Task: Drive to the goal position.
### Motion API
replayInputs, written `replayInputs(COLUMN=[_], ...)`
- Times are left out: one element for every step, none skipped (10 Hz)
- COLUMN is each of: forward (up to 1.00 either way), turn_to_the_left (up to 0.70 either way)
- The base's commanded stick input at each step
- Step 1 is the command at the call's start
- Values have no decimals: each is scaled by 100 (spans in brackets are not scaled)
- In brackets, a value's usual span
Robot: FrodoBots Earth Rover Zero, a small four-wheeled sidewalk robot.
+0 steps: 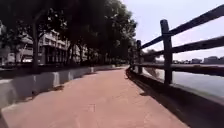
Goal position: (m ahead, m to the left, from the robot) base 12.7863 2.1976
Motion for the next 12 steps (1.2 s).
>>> replayInputs(forward=[100, 100, 100, 100, 100, 100, 100, 100, 100, 100, 100, 100], turn_to_the_left=[1, 1, 1, 1, 1, 1, 1, 1, 1, 1, 1, 1])
